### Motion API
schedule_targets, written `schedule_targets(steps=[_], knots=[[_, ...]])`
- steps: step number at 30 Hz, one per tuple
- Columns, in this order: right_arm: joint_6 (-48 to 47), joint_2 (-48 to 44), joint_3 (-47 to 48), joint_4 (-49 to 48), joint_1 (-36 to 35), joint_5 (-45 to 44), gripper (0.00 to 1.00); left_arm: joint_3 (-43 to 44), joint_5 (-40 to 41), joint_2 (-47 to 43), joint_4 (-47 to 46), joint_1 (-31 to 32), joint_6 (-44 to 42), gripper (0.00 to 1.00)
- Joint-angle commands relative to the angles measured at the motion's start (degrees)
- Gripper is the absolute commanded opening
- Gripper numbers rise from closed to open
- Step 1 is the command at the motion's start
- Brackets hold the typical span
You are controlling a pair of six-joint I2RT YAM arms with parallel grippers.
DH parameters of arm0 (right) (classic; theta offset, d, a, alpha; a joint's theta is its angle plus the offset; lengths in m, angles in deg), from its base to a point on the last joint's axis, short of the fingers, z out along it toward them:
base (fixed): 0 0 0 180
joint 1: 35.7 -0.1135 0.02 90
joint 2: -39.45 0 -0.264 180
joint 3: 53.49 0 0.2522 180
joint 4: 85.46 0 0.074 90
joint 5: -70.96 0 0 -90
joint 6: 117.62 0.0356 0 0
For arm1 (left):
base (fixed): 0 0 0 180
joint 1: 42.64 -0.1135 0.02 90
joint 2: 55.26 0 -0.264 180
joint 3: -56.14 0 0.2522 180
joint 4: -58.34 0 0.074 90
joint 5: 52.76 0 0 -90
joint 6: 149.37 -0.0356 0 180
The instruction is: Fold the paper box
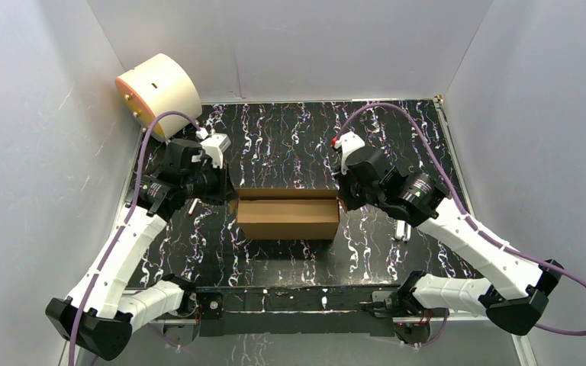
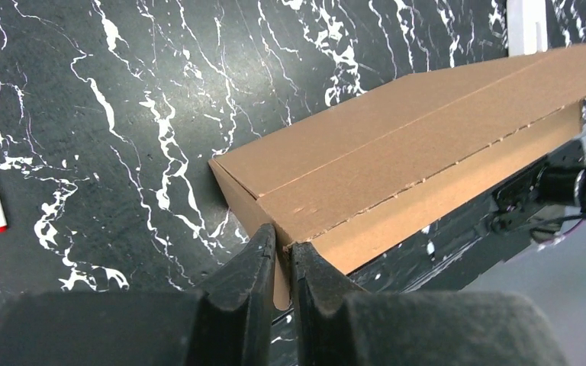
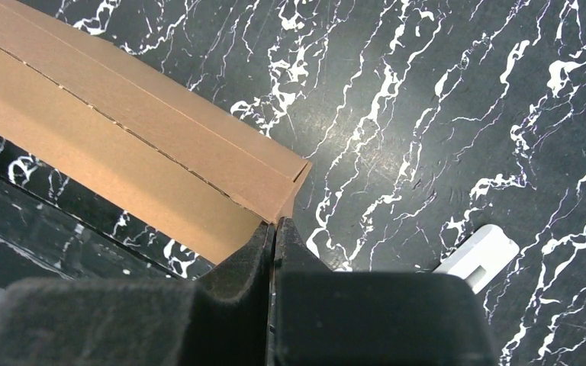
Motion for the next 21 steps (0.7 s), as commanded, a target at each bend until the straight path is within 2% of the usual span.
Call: schedule_targets(steps=[1,11,21], knots=[[7.7,-1.8,0.4,-5.4,0.0,-1.2,0.00,1.1,-0.6,-1.1,-3.9,0.2,7.0,0.09],[19.6,-2.0,-1.7,-7.1,0.0,-7.4,0.00,-1.5,0.5,-1.7,-7.5,0.3,11.1,0.08],[22.2,-1.4,-4.4,-10.5,0.0,-9.8,0.00,-3.1,1.7,-0.9,-9.0,0.3,11.6,0.09]])
